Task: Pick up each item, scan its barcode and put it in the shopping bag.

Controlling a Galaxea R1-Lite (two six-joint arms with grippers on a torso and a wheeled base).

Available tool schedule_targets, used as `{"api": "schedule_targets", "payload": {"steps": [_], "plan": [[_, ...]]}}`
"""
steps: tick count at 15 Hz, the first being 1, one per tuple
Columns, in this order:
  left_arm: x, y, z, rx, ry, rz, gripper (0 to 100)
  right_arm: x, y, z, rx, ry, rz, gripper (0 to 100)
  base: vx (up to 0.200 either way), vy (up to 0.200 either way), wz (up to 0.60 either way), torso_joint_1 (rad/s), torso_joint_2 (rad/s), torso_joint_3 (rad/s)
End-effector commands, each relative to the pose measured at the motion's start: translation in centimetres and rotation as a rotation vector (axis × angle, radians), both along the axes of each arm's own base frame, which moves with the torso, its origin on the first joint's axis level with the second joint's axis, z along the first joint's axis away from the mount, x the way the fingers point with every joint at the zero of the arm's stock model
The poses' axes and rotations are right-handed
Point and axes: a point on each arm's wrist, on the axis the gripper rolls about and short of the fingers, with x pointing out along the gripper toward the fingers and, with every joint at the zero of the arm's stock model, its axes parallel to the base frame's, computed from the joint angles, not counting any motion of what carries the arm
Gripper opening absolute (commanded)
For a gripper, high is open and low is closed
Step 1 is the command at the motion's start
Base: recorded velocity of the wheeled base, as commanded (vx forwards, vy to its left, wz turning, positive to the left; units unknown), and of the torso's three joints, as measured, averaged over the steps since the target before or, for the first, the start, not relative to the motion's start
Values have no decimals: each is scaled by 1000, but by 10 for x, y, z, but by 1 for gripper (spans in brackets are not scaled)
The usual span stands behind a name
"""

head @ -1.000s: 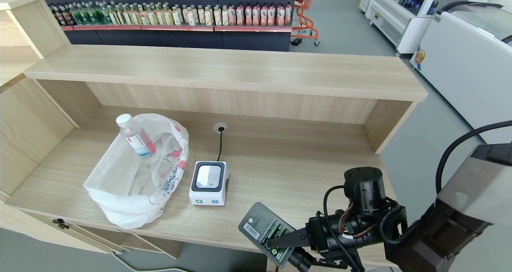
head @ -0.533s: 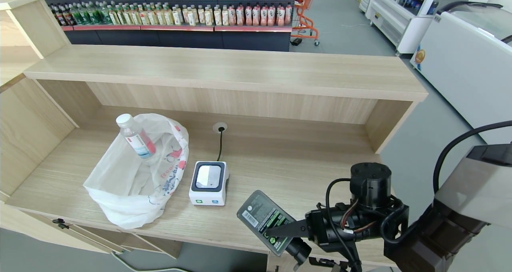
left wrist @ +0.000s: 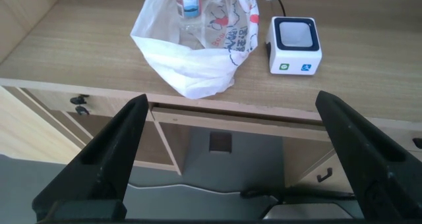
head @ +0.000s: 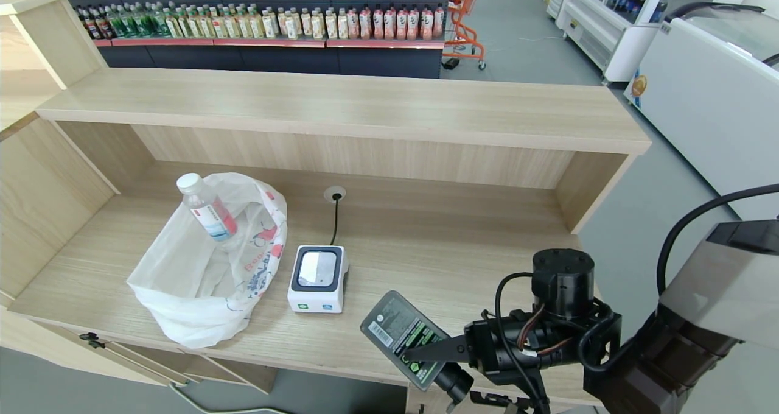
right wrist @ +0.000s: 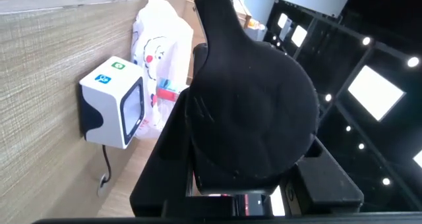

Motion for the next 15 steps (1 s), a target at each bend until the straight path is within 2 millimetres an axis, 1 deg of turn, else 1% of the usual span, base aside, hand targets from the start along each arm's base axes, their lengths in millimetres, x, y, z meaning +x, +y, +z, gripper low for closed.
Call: {"api": "schedule_targets", "payload": {"steps": [1, 2, 3, 6, 7, 9, 15], "plan": [[0, 0, 0, 0, -1, 0, 100, -1, 1, 5, 15, -22, 5, 0, 0, 0, 0, 0, 0, 0], [0, 0, 0, 0, -1, 0, 100, -2, 5, 13, 45, -57, 16, 0, 0, 0, 0, 0, 0, 0], [0, 0, 0, 0, -1, 0, 100, -4, 8, 15, 67, -70, 25, 0, 0, 0, 0, 0, 0, 0], [0, 0, 0, 0, -1, 0, 100, -9, 28, 11, 86, -73, 80, 0, 0, 0, 0, 0, 0, 0], [0, 0, 0, 0, -1, 0, 100, -7, 32, 9, 88, -72, 86, 0, 0, 0, 0, 0, 0, 0], [0, 0, 0, 0, -1, 0, 100, -5, 33, 5, 79, -64, 70, 0, 0, 0, 0, 0, 0, 0], [0, 0, 0, 0, -1, 0, 100, -5, 33, 3, 74, -58, 64, 0, 0, 0, 0, 0, 0, 0]]}}
